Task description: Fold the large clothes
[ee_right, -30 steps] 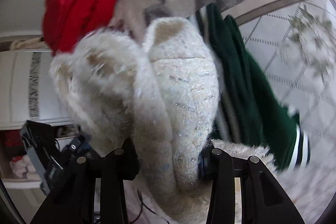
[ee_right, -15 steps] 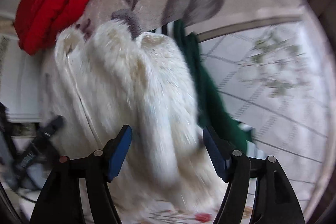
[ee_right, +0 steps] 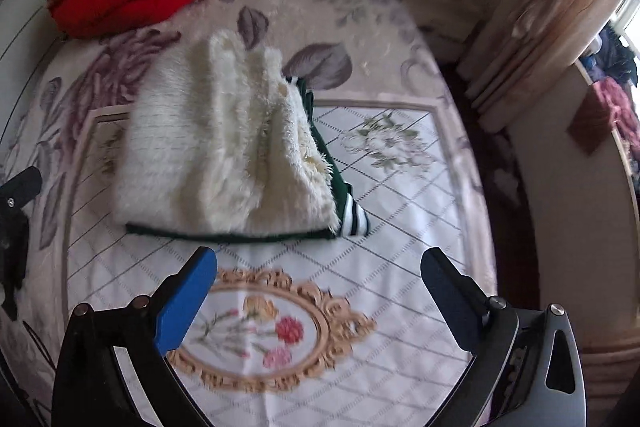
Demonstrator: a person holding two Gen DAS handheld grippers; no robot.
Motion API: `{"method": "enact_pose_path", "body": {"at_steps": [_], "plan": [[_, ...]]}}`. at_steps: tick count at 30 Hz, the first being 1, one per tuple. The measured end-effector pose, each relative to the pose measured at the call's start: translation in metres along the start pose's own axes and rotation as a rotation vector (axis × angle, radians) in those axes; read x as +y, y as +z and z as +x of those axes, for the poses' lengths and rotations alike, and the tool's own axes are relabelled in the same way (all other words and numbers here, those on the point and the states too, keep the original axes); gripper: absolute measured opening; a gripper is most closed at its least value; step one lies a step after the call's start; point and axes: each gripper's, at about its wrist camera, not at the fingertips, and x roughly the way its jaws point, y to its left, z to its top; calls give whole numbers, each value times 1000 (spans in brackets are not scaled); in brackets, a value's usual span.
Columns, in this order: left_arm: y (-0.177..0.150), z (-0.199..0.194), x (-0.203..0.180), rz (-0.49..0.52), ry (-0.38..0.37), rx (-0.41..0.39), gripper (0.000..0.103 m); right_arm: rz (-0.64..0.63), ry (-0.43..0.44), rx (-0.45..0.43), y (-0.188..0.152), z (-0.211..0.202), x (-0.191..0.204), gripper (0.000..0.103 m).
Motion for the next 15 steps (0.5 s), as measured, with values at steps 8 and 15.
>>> {"method": "enact_pose_path", "body": {"at_steps": [8,15], "plan": [[-40,-144,-2,-12,-30,-81,102,43,-37,-121,-58,-170,-33,103],[-74,-250,-3,13,-22,-160,102,51,-23,-238,-116,-308,-46,103]]}}
